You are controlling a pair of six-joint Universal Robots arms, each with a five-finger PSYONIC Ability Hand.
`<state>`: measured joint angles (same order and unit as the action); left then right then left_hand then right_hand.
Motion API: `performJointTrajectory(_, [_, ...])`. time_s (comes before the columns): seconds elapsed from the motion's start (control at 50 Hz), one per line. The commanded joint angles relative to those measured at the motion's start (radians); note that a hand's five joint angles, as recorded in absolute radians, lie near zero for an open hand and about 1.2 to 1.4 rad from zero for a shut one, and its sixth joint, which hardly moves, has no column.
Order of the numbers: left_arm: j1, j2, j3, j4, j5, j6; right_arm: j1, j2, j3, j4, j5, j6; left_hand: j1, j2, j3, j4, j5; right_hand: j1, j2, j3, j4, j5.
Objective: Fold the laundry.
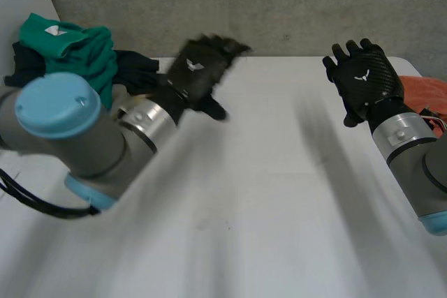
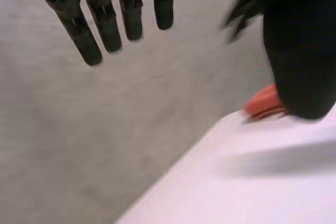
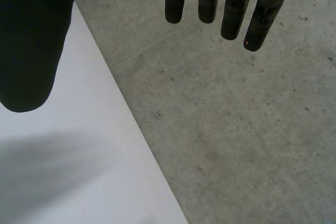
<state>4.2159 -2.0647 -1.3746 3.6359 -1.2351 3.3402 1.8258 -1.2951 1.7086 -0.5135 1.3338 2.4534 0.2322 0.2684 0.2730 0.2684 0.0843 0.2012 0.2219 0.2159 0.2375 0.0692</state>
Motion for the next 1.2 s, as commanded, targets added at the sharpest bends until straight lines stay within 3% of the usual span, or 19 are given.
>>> performJointTrajectory(0.02, [0.306, -0.113, 0.218, -0.014, -0.081, 0.237, -0.011, 0.002, 0.002, 0.01, -0.002, 0.009, 0.002, -0.034, -0.039, -0.034, -0.025, -0.027, -0.047, -0.041, -0.063, -0.069])
performJointTrajectory(0.12, [0.452, -0.279, 0.434, -0.072, -0.015, 0.358, -0.01, 0.002, 0.003, 0.01, -0.002, 0.009, 0.014, -0.023, -0.027, -0.023, -0.013, -0.027, -0.047, -0.041, -0.063, -0.069])
performJointTrajectory(0.32, [0.539, -0.575, 0.782, -0.164, 0.02, 0.505, -0.013, 0.01, 0.003, 0.01, -0.002, 0.01, 0.06, 0.024, 0.02, 0.024, 0.034, -0.027, -0.047, -0.041, -0.063, -0.069])
performJointTrajectory(0.4, [0.541, -0.632, 0.861, -0.164, 0.02, 0.515, -0.013, 0.013, 0.002, 0.009, -0.002, 0.01, 0.514, 0.478, 0.473, 0.478, 0.487, -0.027, -0.047, -0.041, -0.063, -0.069])
performJointTrajectory(0.42, [0.541, -0.649, 0.88, -0.163, 0.02, 0.515, -0.013, 0.013, 0.002, 0.009, -0.002, 0.009, 0.899, 0.863, 0.858, 0.863, 0.873, -0.027, -0.047, -0.041, -0.063, -0.069])
performJointTrajectory(0.44, [0.539, -0.652, 0.885, -0.16, 0.02, 0.515, -0.013, 0.013, 0.002, 0.01, -0.002, 0.007, 1.083, 1.047, 1.043, 1.047, 1.057, -0.027, -0.047, -0.041, -0.063, -0.069])
performJointTrajectory(0.48, [0.533, -0.652, 0.882, -0.157, 0.019, 0.513, -0.011, 0.013, 0.002, 0.01, -0.002, 0.007, 1.164, 1.128, 1.123, 1.128, 1.137, -0.027, -0.047, -0.041, -0.063, -0.069])
performJointTrajectory(0.54, [0.497, -0.614, 0.836, -0.148, 0.016, 0.513, -0.013, 0.013, 0.003, 0.009, -0.002, 0.006, 1.164, 1.128, 1.123, 1.128, 1.137, -0.027, -0.047, -0.041, -0.063, -0.069])
performJointTrajectory(0.64, [0.382, -0.379, 0.567, -0.077, -0.015, 0.432, -0.019, 0.013, 0.0, 0.009, -0.002, 0.007, 1.164, 1.128, 1.123, 1.128, 1.137, -0.027, -0.047, -0.041, -0.063, -0.069])
performJointTrajectory(0.74, [0.254, -0.14, 0.271, 0.027, -0.017, 0.242, -0.028, 0.01, -0.007, 0.006, -0.001, 0.007, 1.164, 1.128, 1.123, 1.128, 1.137, -0.027, -0.047, -0.041, -0.063, -0.069])
performJointTrajectory(0.78, [0.165, -0.052, 0.146, 0.056, -0.012, 0.127, -0.03, 0.01, -0.01, 0.006, 0.001, 0.007, 1.164, 1.128, 1.123, 1.128, 1.137, -0.027, -0.047, -0.041, -0.063, -0.069])
performJointTrajectory(0.84, [0.055, -0.008, 0.025, 0.072, 0.006, 0.001, -0.036, 0.008, -0.018, 0.006, 0.004, 0.009, 1.164, 1.128, 1.123, 1.128, 1.137, -0.027, -0.047, -0.041, -0.063, -0.069])
performJointTrajectory(0.94, [-0.091, -0.069, -0.04, 0.061, 0.055, -0.057, -0.042, 0.007, -0.03, 0.007, 0.031, 0.009, 1.164, 1.128, 1.123, 1.128, 1.137, -0.027, -0.047, -0.041, -0.063, -0.069])
performJointTrajectory(0.96, [-0.115, -0.089, -0.037, 0.055, 0.06, -0.057, -0.04, 0.005, -0.03, 0.007, 0.044, 0.009, 1.135, 1.099, 1.095, 1.099, 1.109, -0.027, -0.047, -0.041, -0.063, -0.069])
performJointTrajectory(0.98, [-0.154, -0.107, -0.038, 0.044, 0.062, -0.059, -0.04, 0.005, -0.03, 0.007, 0.047, 0.009, 0.661, 0.625, 0.621, 0.625, 0.635, -0.027, -0.047, -0.041, -0.063, -0.069])
performJointTrajectory(1.02, [-0.189, -0.123, -0.038, 0.029, 0.063, -0.057, -0.039, 0.007, -0.03, 0.009, 0.051, 0.009, 0.169, 0.132, 0.128, 0.132, 0.142, -0.027, -0.047, -0.041, -0.063, -0.069])
performJointTrajectory(1.04, [-0.2, -0.123, -0.04, 0.02, 0.063, -0.057, -0.039, 0.007, -0.03, 0.009, 0.051, 0.009, 0.041, 0.005, 0.001, 0.005, 0.015, -0.027, -0.047, -0.041, -0.063, -0.069])
performJointTrajectory(1.12, [-0.211, -0.077, -0.035, -0.014, 0.06, -0.071, -0.039, 0.005, -0.03, 0.01, 0.051, 0.007, -0.048, -0.084, -0.089, -0.084, -0.075, -0.027, -0.047, -0.041, -0.063, -0.069])
performJointTrajectory(1.2, [-0.153, 0.015, -0.04, -0.013, 0.043, -0.076, -0.033, 0.003, -0.033, 0.03, 0.053, 0.007, -0.028, -0.064, -0.068, -0.064, -0.054, -0.027, -0.047, -0.041, -0.063, -0.069])
